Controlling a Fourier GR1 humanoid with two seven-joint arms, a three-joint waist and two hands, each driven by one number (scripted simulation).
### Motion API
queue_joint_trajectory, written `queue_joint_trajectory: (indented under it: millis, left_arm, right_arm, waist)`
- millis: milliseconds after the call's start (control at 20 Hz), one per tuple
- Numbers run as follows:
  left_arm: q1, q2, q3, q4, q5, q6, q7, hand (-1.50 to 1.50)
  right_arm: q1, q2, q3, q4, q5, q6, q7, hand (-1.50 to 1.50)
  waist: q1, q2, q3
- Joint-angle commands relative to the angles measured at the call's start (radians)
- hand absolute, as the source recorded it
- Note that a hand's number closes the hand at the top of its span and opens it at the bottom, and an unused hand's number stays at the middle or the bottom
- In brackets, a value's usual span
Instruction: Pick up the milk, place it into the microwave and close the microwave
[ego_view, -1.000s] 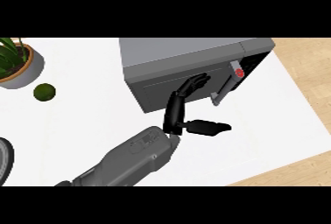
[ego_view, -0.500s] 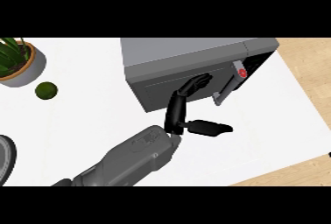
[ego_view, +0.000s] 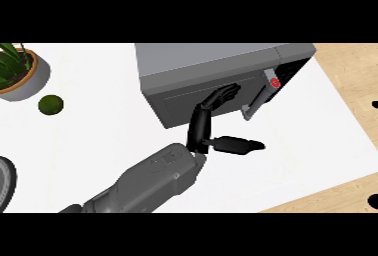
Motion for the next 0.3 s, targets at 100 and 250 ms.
queue_joint_trajectory:
  millis: [100, 250]
  left_arm:
    - [-0.073, 0.000, 0.064, 0.090, 0.044, 0.008, -0.002, -1.50]
    - [-0.060, 0.000, 0.058, 0.095, 0.054, 0.014, -0.017, -1.50]
  right_arm:
    - [-0.035, -0.024, -0.005, 0.060, -0.073, 0.042, 0.026, -1.50]
    - [-0.055, -0.044, -0.026, 0.089, -0.095, 0.050, 0.030, -1.50]
  waist:
    - [-0.009, 0.008, -0.002]
    - [-0.017, 0.011, -0.002]
